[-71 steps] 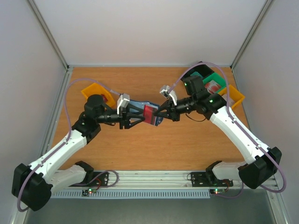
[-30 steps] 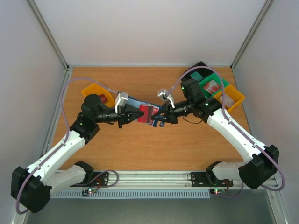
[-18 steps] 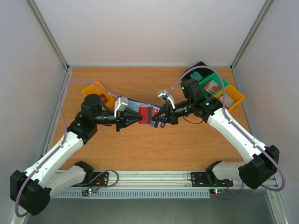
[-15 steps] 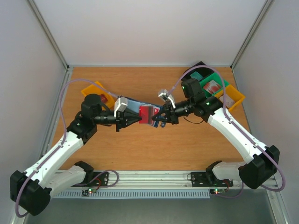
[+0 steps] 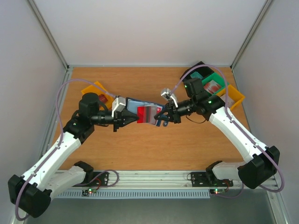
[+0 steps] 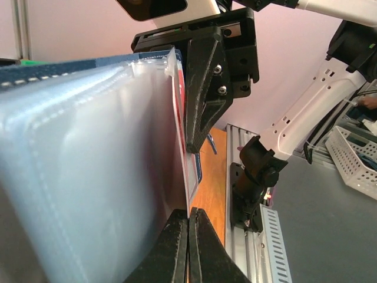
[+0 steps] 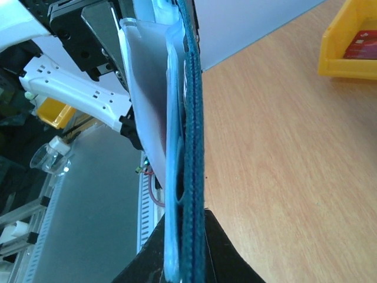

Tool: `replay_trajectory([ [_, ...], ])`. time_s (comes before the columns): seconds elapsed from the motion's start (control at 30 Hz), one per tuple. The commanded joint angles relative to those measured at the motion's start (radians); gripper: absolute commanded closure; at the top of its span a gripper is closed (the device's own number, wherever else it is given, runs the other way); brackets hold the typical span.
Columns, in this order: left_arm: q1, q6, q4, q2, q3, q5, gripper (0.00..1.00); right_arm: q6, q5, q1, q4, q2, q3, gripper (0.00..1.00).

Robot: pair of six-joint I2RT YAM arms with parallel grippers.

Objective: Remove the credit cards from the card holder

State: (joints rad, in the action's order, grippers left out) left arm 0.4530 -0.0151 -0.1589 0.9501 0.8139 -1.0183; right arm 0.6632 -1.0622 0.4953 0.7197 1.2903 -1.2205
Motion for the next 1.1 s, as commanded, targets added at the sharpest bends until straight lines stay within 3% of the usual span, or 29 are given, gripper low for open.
replay_trajectory([
  [0.0,-0.013,0.044,-0.056,-0.025,0.021,-0.042,1.0,0.02,-0.026,-0.035,0.009,0.003,-0.031,0.98],
  [0.23,-0.015,-0.031,0.02,-0.019,0.0,-0.03,1.0,0.003,-0.039,-0.035,0.012,0.007,-0.054,0.98],
  [0.33,-0.035,-0.047,-0.024,-0.03,0.01,0.068,1.0,-0.014,0.0,-0.051,0.014,-0.002,-0.04,0.99],
  [0.43,-0.059,-0.029,-0.072,-0.045,0.017,0.256,1.0,-0.107,-0.01,-0.119,-0.005,0.03,-0.007,0.99],
  [0.53,-0.068,0.071,-0.118,-0.062,0.021,0.373,1.0,-0.217,0.073,-0.156,-0.023,0.073,0.041,0.99],
  [0.7,-0.066,0.305,-0.217,-0.091,0.018,0.297,1.0,-0.388,0.173,-0.154,-0.042,0.213,0.092,0.99],
  [0.77,-0.047,0.414,-0.212,-0.13,-0.003,0.287,1.0,-0.434,0.197,-0.129,-0.063,0.279,0.105,0.99],
  [0.87,0.014,0.703,-0.137,-0.204,-0.065,0.372,1.0,-0.459,0.2,-0.073,-0.069,0.379,0.092,0.99],
  [1.0,0.074,1.302,0.077,-0.279,-0.229,0.442,1.0,-0.495,0.161,-0.036,-0.099,0.488,0.072,0.99],
  [1.07,0.075,1.68,0.252,-0.274,-0.313,0.421,1.0,-0.506,0.155,-0.028,-0.104,0.537,0.064,0.99],
])
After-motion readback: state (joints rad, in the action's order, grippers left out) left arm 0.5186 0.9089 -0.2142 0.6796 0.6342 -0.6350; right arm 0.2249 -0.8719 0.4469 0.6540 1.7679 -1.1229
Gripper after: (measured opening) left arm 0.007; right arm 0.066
